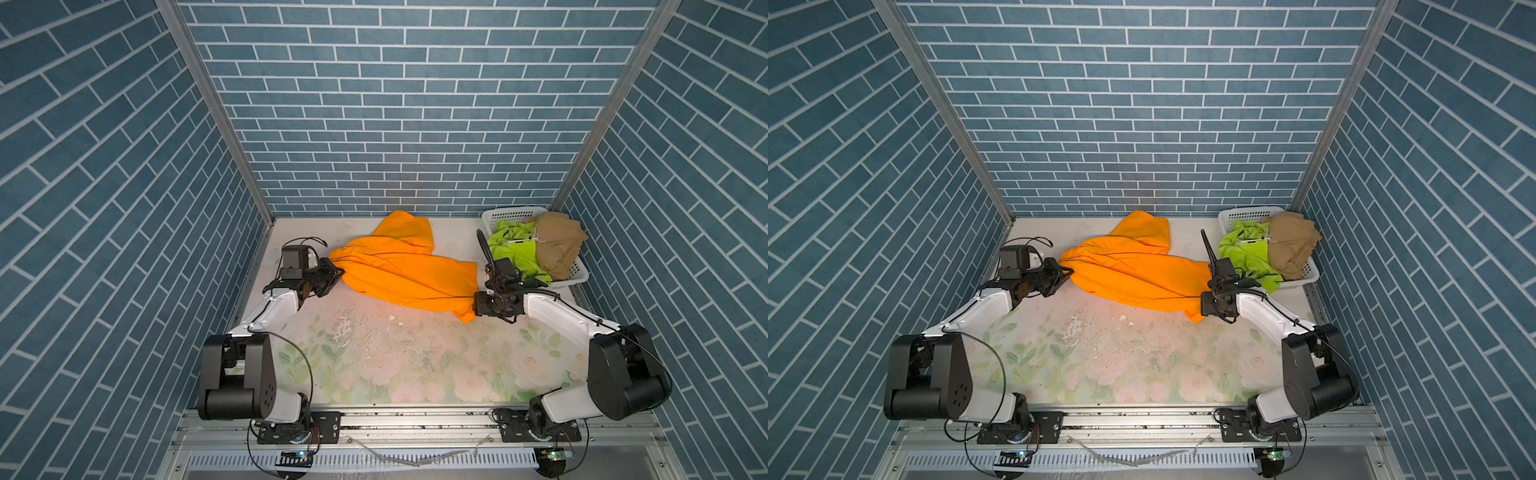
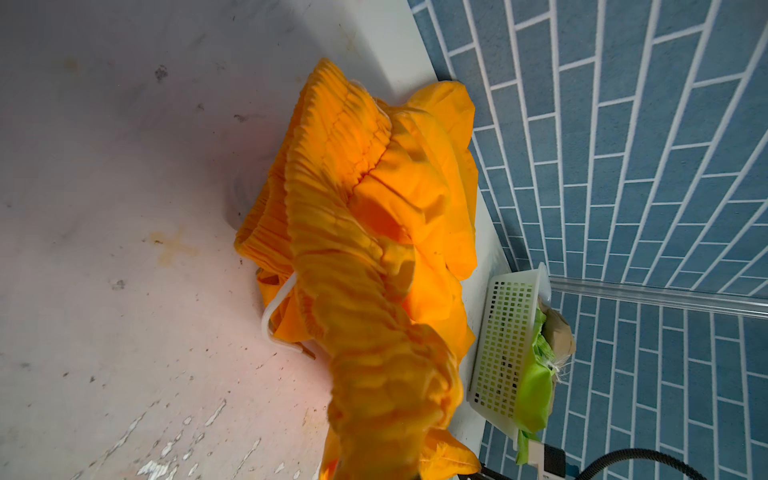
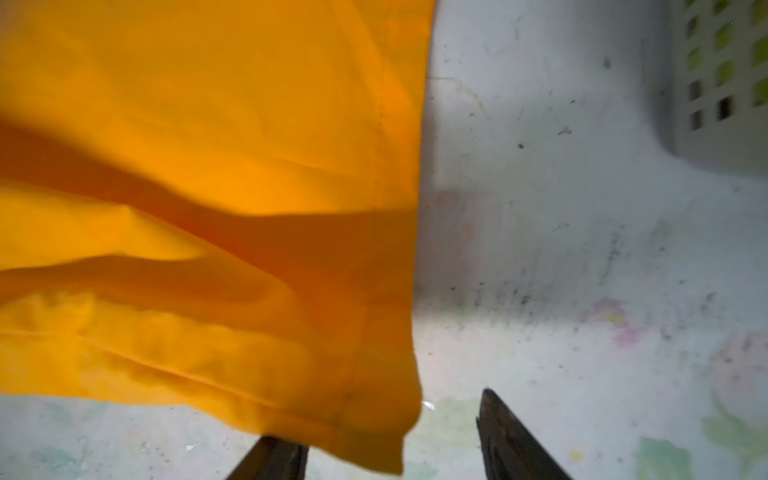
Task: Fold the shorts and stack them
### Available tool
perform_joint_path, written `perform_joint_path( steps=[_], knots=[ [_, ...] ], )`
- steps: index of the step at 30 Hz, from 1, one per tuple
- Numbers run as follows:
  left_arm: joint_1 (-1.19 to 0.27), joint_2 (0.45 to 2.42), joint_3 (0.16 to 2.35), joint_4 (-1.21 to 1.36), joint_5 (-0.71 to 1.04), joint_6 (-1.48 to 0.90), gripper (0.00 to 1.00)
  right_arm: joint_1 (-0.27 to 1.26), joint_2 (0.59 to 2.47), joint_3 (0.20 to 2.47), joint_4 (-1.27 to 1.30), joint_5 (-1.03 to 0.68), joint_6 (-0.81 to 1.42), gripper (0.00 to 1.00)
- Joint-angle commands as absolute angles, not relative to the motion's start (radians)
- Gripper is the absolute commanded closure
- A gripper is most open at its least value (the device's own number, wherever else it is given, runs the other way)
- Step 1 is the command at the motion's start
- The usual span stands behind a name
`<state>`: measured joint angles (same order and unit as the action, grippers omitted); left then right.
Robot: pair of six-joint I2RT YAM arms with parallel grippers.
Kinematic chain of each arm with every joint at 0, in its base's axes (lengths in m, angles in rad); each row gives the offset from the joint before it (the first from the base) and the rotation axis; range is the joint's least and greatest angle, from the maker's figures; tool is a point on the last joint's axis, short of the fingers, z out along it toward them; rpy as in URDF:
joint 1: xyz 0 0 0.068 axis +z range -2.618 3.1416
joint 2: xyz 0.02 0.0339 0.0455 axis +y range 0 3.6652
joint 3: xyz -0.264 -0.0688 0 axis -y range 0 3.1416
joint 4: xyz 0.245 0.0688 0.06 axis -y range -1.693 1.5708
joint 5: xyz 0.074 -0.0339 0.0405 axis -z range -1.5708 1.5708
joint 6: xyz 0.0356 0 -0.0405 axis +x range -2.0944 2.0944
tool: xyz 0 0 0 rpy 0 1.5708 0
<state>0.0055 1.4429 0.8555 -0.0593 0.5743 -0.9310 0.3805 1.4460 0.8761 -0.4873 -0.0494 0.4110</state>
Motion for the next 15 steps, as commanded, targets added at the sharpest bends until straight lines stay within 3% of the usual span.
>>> perform_joint_path(
  steps=[1, 9, 11, 13, 15],
  knots=[
    [0.009, 1.454, 0.825, -0.015, 0.594, -0.941, 1.0, 0.388, 1.432, 0.843, -0.379, -0.198, 0.523, 0.33],
    [0.009, 1.454, 0.819, -0.015, 0.594, -0.933, 1.0, 0.413, 1.433, 0.75, -0.344, -0.193, 0.542, 0.29],
    [0.009, 1.457, 0.822, -0.012, 0.595, -0.933, 1.0, 0.412, 1.427, 0.727, -0.31, -0.194, 0.554, 0.32],
    [0.009, 1.464, 0.826, -0.008, 0.597, -0.935, 1.0, 0.407, 1.432, 0.722, -0.277, -0.189, 0.555, 0.44],
    [0.009, 1.476, 0.832, 0.013, 0.603, -0.949, 1.0, 0.388, 1.462, 0.751, -0.267, -0.175, 0.542, 0.7]
  ],
)
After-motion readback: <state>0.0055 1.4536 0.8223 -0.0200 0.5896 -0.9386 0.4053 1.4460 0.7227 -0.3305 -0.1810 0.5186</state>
